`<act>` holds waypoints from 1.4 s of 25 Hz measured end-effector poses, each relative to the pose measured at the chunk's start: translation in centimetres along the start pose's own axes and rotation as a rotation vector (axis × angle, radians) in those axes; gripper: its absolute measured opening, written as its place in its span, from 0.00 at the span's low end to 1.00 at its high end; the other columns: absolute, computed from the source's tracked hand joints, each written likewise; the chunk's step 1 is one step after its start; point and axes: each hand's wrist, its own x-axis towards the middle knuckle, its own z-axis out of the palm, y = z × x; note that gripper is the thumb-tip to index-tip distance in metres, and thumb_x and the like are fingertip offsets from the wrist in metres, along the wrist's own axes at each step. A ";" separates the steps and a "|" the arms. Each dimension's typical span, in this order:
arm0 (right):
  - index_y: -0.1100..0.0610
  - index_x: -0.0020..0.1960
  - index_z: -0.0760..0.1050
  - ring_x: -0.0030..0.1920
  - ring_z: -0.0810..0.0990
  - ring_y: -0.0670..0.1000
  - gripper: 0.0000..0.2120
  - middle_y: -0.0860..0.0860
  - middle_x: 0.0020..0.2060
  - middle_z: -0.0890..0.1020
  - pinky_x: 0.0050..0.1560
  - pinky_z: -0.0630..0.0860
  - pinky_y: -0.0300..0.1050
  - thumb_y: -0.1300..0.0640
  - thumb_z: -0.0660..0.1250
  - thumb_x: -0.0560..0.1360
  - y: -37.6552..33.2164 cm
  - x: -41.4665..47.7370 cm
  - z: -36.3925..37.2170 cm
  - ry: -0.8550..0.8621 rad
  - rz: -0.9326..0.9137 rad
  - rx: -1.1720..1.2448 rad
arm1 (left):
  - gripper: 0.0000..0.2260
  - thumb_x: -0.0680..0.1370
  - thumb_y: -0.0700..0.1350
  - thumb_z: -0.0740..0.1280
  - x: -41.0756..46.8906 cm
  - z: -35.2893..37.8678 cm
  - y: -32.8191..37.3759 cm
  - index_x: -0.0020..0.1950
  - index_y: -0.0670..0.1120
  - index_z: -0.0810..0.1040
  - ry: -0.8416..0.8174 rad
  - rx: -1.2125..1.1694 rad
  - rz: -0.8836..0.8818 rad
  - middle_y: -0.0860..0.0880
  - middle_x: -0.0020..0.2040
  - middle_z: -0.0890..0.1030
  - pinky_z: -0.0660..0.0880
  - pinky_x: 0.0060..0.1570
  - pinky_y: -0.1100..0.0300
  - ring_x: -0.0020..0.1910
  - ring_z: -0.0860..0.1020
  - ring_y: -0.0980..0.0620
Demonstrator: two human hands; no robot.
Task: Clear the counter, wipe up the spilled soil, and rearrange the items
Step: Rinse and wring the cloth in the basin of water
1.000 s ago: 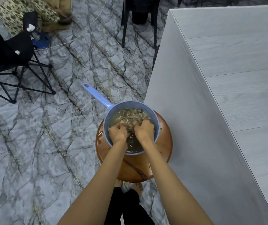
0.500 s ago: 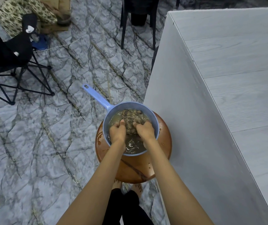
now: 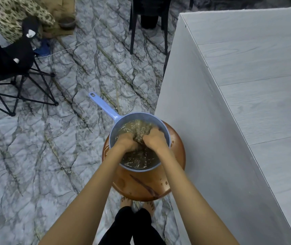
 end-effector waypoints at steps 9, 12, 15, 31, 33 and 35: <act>0.61 0.65 0.72 0.60 0.76 0.57 0.19 0.56 0.57 0.78 0.60 0.75 0.51 0.64 0.59 0.74 1.6 0.9 1.0 -0.025 0.072 0.545 | 0.17 0.76 0.49 0.65 1.0 1.3 -0.5 0.53 0.35 0.78 0.195 -0.802 -0.144 0.42 0.43 0.80 0.73 0.45 0.56 0.42 0.78 0.45; 0.59 0.72 0.63 0.65 0.72 0.56 0.23 0.55 0.64 0.73 0.66 0.71 0.50 0.65 0.58 0.77 2.2 0.7 0.0 -0.103 0.032 0.634 | 0.14 0.79 0.46 0.61 1.4 1.7 -0.7 0.57 0.38 0.76 0.269 -0.760 -0.151 0.39 0.49 0.80 0.72 0.50 0.53 0.50 0.77 0.41; 0.56 0.72 0.60 0.64 0.72 0.55 0.32 0.52 0.62 0.72 0.63 0.69 0.45 0.58 0.70 0.71 2.3 0.7 0.1 -0.111 -0.003 0.446 | 0.17 0.74 0.32 0.61 1.0 1.2 -0.7 0.62 0.39 0.72 0.124 -1.057 -0.124 0.42 0.48 0.80 0.75 0.47 0.55 0.46 0.77 0.46; 0.66 0.68 0.64 0.58 0.78 0.60 0.26 0.62 0.60 0.77 0.51 0.74 0.47 0.61 0.67 0.73 1.2 1.1 -0.1 -0.083 -0.129 -0.404 | 0.17 0.77 0.44 0.64 0.4 -0.5 -0.3 0.63 0.40 0.72 0.116 -0.121 0.096 0.38 0.62 0.76 0.68 0.62 0.53 0.63 0.73 0.40; 0.66 0.59 0.72 0.53 0.79 0.61 0.15 0.62 0.54 0.79 0.44 0.73 0.46 0.62 0.65 0.74 1.2 1.0 0.1 -0.026 -0.158 -0.345 | 0.22 0.73 0.54 0.67 0.5 -0.8 -0.1 0.60 0.39 0.75 0.005 -0.032 0.096 0.39 0.60 0.78 0.70 0.58 0.54 0.60 0.75 0.41; 0.66 0.50 0.75 0.45 0.79 0.59 0.08 0.63 0.47 0.81 0.37 0.71 0.45 0.63 0.63 0.74 1.5 1.1 0.3 0.044 -0.194 -0.180 | 0.25 0.71 0.57 0.68 0.5 -1.3 0.0 0.56 0.38 0.77 0.037 -0.035 0.097 0.38 0.57 0.80 0.72 0.55 0.54 0.58 0.77 0.41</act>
